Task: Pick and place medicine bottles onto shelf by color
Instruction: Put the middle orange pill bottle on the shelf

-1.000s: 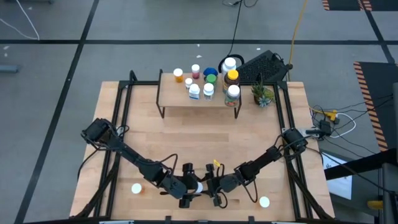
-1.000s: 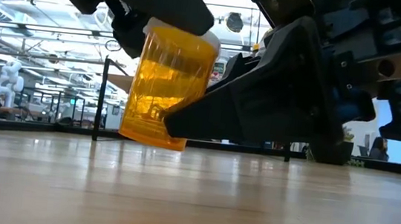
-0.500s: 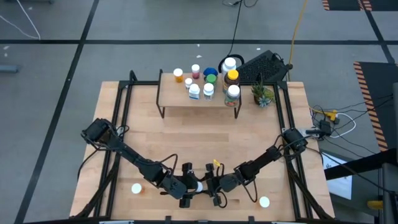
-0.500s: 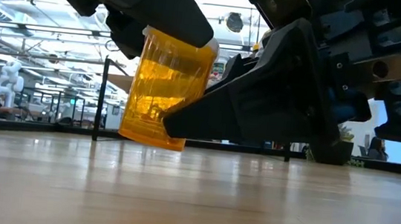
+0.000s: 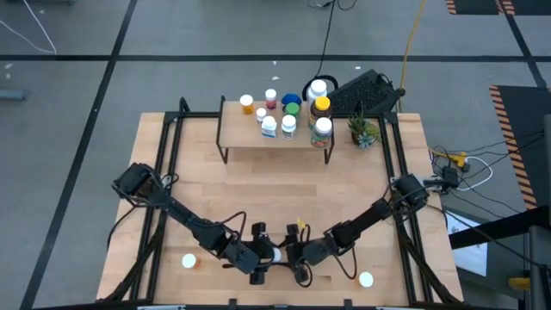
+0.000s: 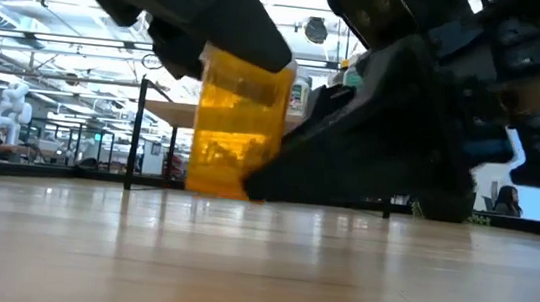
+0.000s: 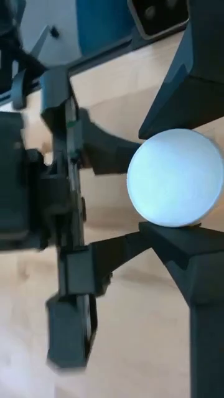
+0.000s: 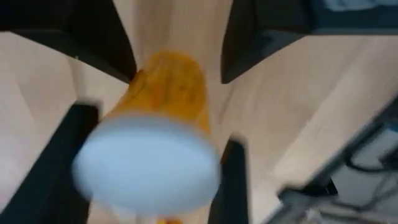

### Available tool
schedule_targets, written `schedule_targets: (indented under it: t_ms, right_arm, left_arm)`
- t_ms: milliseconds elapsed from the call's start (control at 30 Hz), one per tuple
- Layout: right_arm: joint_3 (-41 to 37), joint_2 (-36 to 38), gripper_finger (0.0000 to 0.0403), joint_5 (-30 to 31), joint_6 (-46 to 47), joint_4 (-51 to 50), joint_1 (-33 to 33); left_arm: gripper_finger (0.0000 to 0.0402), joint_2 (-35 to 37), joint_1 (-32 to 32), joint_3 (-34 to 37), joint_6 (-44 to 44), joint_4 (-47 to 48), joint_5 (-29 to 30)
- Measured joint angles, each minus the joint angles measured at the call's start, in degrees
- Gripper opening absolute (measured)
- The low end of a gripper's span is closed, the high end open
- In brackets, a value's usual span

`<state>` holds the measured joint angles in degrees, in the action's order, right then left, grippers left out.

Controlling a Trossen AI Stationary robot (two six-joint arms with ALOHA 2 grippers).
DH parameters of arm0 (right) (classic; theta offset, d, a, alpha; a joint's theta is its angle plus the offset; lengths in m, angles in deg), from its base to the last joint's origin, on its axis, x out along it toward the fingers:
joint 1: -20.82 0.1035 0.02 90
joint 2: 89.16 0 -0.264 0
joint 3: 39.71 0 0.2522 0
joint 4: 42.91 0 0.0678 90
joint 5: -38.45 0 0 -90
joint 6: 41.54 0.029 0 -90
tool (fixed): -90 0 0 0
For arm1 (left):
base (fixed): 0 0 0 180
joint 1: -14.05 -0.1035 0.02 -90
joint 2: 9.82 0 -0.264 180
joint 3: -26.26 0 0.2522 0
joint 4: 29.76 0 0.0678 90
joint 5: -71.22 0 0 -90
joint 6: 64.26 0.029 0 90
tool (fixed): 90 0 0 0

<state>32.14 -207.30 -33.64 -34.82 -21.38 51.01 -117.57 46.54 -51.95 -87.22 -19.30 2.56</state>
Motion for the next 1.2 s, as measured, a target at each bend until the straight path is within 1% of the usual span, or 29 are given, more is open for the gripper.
schedule_targets:
  t_ms: [100, 200, 267, 400, 467, 533, 600, 667, 733, 867, 967, 1067, 1200]
  right_arm:
    - [0.0, 3.0, 0.027, 1.2, 0.6, -5.9, -0.1]
    - [-0.6, 6.4, 0.0308, 5.8, 1.1, -10.3, -0.1]
    - [-2.6, 8.8, 0.0325, 8.4, 2.0, -11.8, 0.0]
    - [-10.1, 14.7, 0.0336, 12.4, 5.3, -10.7, 0.0]
    - [-14.6, 17.9, 0.0337, 13.9, 7.0, -8.1, -0.1]
    - [-19.3, 21.0, 0.0338, 14.8, 8.7, -4.6, -0.1]
    - [-23.5, 23.5, 0.0338, 15.3, 9.9, 0.4, -0.2]
    - [-27.4, 26.0, 0.0338, 15.4, 11.0, 4.4, -0.2]
    - [-30.0, 27.3, 0.0338, 15.3, 12.1, 7.8, -0.5]
    - [-33.2, 28.8, 0.0338, 15.4, 13.8, 9.7, -0.6]
    - [-34.1, 28.7, 0.0338, 16.4, 14.2, 9.8, -0.6]
    - [-34.1, 28.7, 0.0338, 16.5, 14.7, 9.1, -0.6]
    - [-34.0, 28.7, 0.0338, 16.6, 14.6, 9.5, -0.6]
  left_arm:
    - [0.0208, 0.4, -0.7, 0.0, -0.1, 1.0, 1.6]
    - [0.0214, 1.0, -1.7, 0.0, 0.1, 2.6, 1.8]
    - [0.0225, 1.8, -2.5, -0.1, 0.4, 3.9, 1.9]
    - [0.0229, 5.6, -4.8, -0.2, 1.7, 10.9, 2.8]
    - [0.0221, 8.7, -6.6, -0.1, 2.3, 15.3, 4.6]
    - [0.0212, 12.1, -8.7, -0.3, 4.0, 17.6, 6.0]
    - [0.0208, 16.0, -11.1, -0.2, 5.9, 21.5, 7.9]
    - [0.0211, 19.7, -14.3, -0.2, 8.2, 23.0, 9.2]
    - [0.0221, 23.4, -18.0, -0.2, 10.7, 25.1, 10.6]
    - [0.0236, 28.6, -26.4, -0.2, 17.1, 25.5, 10.9]
    - [0.0229, 30.8, -33.1, -0.3, 21.2, 24.3, 10.9]
    - [0.0214, 31.4, -40.1, -0.3, 22.9, 22.6, 10.8]
    - [0.021, 30.5, -48.7, -0.2, 22.3, 22.5, 7.0]
